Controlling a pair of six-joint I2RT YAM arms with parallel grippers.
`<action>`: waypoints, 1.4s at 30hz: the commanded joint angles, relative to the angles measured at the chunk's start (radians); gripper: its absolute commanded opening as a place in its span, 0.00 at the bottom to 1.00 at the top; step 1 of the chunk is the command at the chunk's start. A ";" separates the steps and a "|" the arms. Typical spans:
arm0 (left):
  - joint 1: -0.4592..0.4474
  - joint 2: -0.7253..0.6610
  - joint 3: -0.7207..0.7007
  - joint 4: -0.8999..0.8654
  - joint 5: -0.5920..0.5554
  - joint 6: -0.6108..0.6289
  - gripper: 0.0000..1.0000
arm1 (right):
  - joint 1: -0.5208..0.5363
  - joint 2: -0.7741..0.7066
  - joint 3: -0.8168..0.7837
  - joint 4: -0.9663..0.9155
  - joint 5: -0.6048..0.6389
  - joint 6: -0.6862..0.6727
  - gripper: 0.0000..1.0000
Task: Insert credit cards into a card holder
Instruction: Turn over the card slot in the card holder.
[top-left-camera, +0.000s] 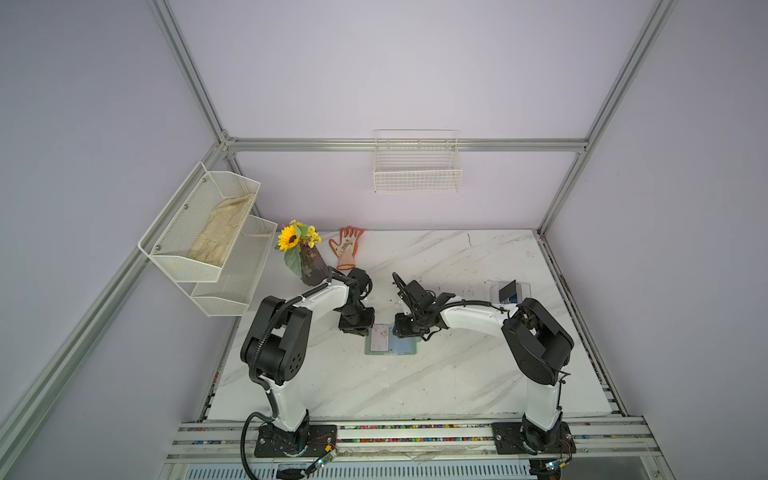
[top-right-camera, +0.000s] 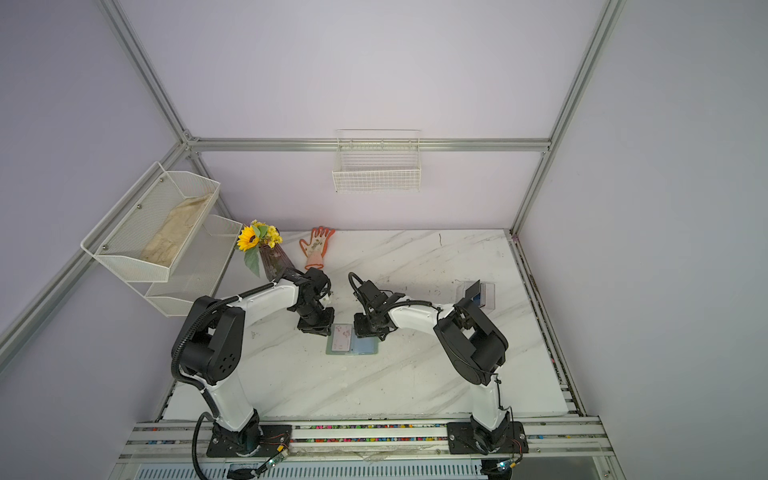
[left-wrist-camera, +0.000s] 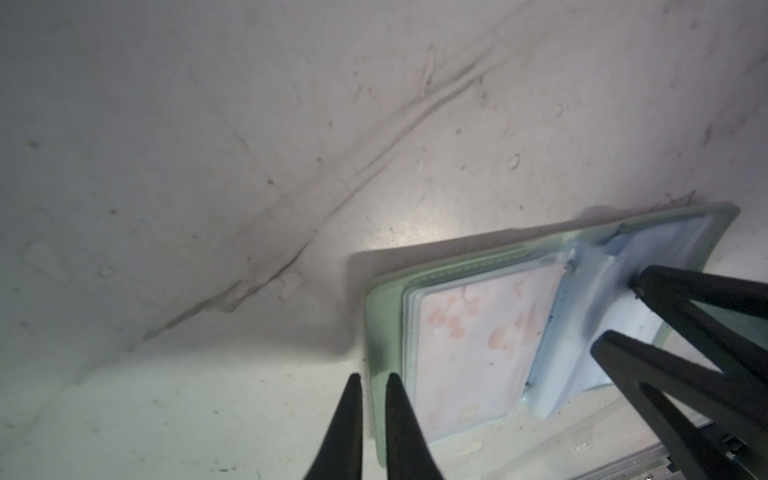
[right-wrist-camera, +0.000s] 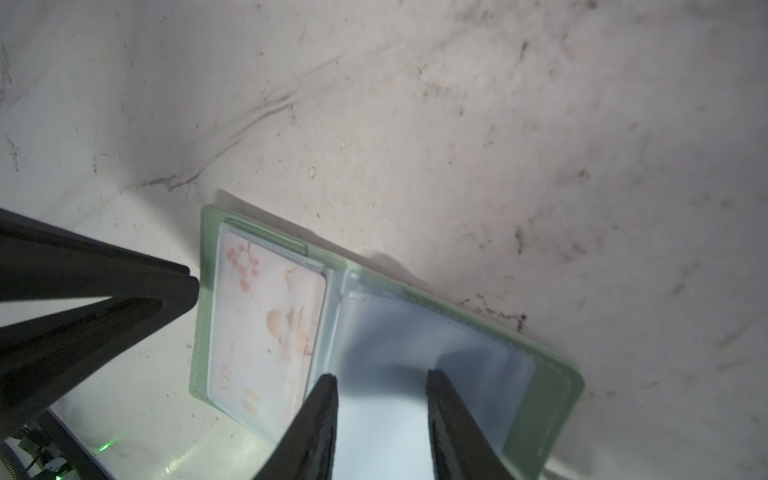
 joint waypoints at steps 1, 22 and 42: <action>0.007 0.006 -0.035 0.017 0.012 -0.006 0.13 | 0.027 0.050 0.002 0.001 -0.031 0.026 0.39; 0.007 0.038 -0.050 0.047 0.028 -0.006 0.13 | 0.051 -0.093 -0.070 0.309 -0.367 0.048 0.40; 0.007 0.045 -0.052 0.048 0.036 -0.005 0.13 | 0.051 -0.096 -0.004 -0.111 0.158 -0.035 0.48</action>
